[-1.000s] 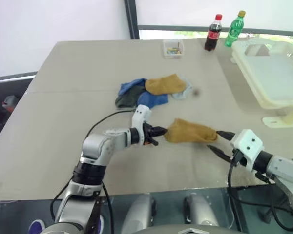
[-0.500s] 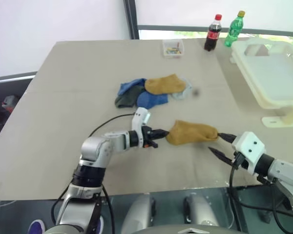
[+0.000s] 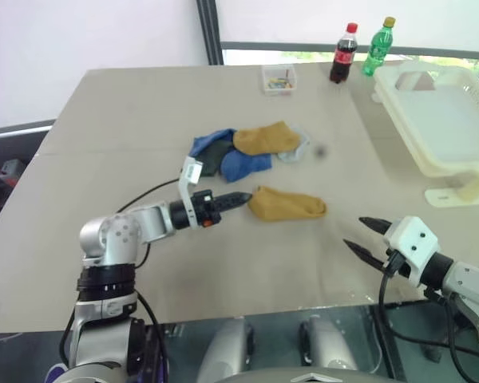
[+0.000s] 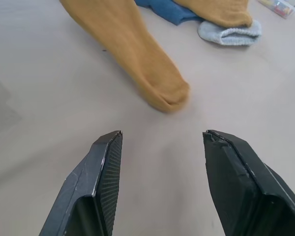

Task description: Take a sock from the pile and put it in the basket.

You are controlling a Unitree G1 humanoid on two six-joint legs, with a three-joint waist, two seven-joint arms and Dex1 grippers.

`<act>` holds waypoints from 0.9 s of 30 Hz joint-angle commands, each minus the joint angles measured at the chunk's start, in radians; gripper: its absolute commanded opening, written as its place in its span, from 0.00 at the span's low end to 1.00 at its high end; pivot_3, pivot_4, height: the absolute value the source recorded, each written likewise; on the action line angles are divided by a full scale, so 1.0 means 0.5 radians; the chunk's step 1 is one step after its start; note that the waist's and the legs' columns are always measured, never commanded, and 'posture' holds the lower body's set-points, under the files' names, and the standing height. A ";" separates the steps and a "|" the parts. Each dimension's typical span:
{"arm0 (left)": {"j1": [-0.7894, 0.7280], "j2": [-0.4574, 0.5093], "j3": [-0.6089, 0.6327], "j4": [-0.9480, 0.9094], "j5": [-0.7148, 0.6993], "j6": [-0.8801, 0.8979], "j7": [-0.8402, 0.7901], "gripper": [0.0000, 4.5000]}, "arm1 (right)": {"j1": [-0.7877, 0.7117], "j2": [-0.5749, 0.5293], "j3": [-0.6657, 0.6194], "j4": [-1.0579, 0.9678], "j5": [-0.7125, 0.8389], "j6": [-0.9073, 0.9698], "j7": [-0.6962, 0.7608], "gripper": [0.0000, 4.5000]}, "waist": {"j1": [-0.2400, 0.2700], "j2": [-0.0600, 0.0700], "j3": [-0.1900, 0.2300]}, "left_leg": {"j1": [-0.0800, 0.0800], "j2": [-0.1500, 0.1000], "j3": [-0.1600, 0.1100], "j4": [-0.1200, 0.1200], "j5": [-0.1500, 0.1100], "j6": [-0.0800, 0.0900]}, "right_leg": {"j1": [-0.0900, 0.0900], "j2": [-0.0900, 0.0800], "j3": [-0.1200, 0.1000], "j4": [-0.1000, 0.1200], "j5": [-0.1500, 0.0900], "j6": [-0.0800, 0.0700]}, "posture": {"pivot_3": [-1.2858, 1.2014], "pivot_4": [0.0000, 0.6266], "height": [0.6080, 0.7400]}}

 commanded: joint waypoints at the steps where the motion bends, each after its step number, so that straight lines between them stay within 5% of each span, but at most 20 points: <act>1: -0.041 0.258 0.170 0.022 -0.164 0.079 -0.213 0.02 | 0.015 0.005 -0.061 -0.053 0.022 -0.036 0.003 0.60 | -0.005 -0.001 0.001 | 0.000 0.000 0.000 0.000 0.000 0.000 | 0.000 0.001 0.000 0.000 0.000 0.000 | 0.52 0.24 1.00; 8: -0.241 0.851 0.197 0.225 -0.268 0.192 -0.688 0.02 | 0.033 0.019 -0.084 -0.053 0.061 -0.025 0.005 0.60 | 0.001 -0.003 0.002 | 0.001 0.001 0.000 -0.002 -0.002 0.003 | -0.001 0.002 0.000 -0.001 0.000 0.000 | 0.52 0.24 1.00; 12: -0.443 0.985 0.097 0.286 -0.311 0.303 -0.835 0.02 | 0.022 0.018 -0.084 -0.050 0.080 -0.017 0.003 0.60 | 0.001 -0.004 0.003 | 0.001 0.000 0.000 -0.002 -0.002 0.004 | 0.000 0.001 0.000 -0.002 0.000 0.000 | 0.52 0.24 1.00; 17: -0.454 0.730 -0.255 0.140 -0.075 0.117 -0.673 0.02 | 0.042 0.016 -0.086 -0.100 0.095 0.015 -0.019 0.60 | 0.000 -0.003 0.002 | 0.003 0.000 0.001 -0.002 -0.003 0.005 | 0.001 0.002 0.001 0.000 -0.001 0.000 | 0.52 0.24 1.00; 27: -0.446 -0.184 -0.922 0.265 0.507 -0.254 -0.176 0.02 | 0.242 0.039 -0.194 -0.266 0.066 0.073 -0.106 0.60 | 0.016 -0.008 0.004 | -0.003 -0.001 0.001 0.000 -0.001 0.002 | -0.001 0.001 0.001 -0.001 0.000 0.000 | 0.52 0.24 1.00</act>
